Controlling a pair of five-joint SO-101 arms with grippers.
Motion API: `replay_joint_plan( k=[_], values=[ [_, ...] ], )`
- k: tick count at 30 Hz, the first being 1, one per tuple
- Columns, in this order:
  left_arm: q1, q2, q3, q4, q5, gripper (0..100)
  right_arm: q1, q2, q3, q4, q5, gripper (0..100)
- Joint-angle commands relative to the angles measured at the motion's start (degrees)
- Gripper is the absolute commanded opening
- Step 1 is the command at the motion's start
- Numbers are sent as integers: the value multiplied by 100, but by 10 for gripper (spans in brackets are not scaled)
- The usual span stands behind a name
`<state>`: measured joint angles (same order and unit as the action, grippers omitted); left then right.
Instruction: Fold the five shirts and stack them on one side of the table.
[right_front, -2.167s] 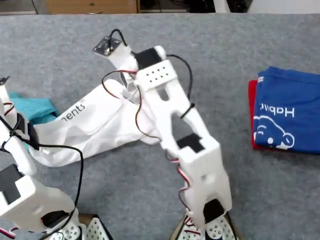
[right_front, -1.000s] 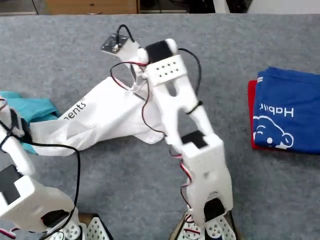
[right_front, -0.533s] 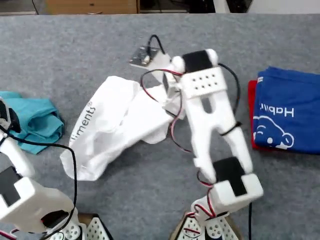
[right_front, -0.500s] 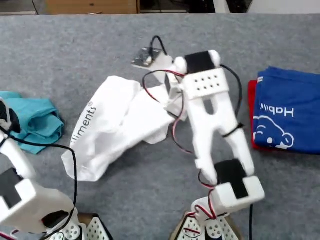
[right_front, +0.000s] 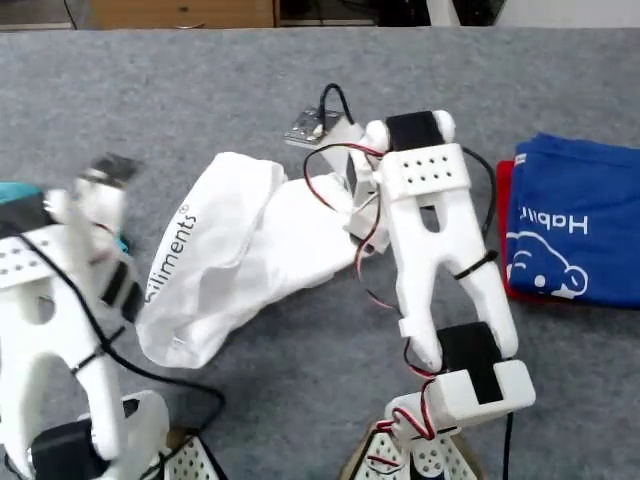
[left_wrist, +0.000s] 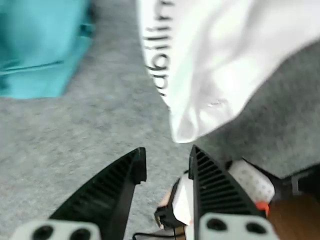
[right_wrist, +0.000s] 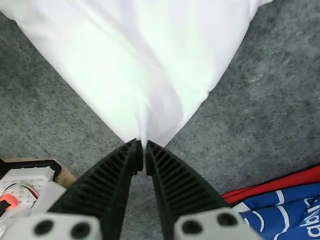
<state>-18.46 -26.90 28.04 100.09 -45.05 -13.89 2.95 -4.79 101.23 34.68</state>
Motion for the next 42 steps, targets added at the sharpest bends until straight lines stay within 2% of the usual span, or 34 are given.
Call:
replay_joint_plan(
  k=[1, 4, 12, 17, 23, 26, 31, 42],
  values=[
    [563, -189, 457, 70, 352, 154, 347, -312, 4, 44, 9, 2],
    [747, -189, 633, 70, 615, 154, 514, -312, 13, 53, 9, 2],
    [774, -180, 598, 26, 633, 154, 462, -312, -31, 53, 9, 2],
    [791, -171, 923, -571, 633, 154, 268, -312, -31, 44, -114, 2],
    [1345, -180, 1451, -888, 651, 150, 163, -312, -22, 44, -185, 2],
    [1398, -180, 1521, -1178, 1011, 147, 189, -312, -31, 44, -308, 2],
    [1389, -233, 1301, -1292, 1108, 12, 207, -462, -31, 79, -396, 2],
    [62, -242, -457, -1002, 1407, 18, 365, -1930, -31, -62, -352, 2]
  ],
)
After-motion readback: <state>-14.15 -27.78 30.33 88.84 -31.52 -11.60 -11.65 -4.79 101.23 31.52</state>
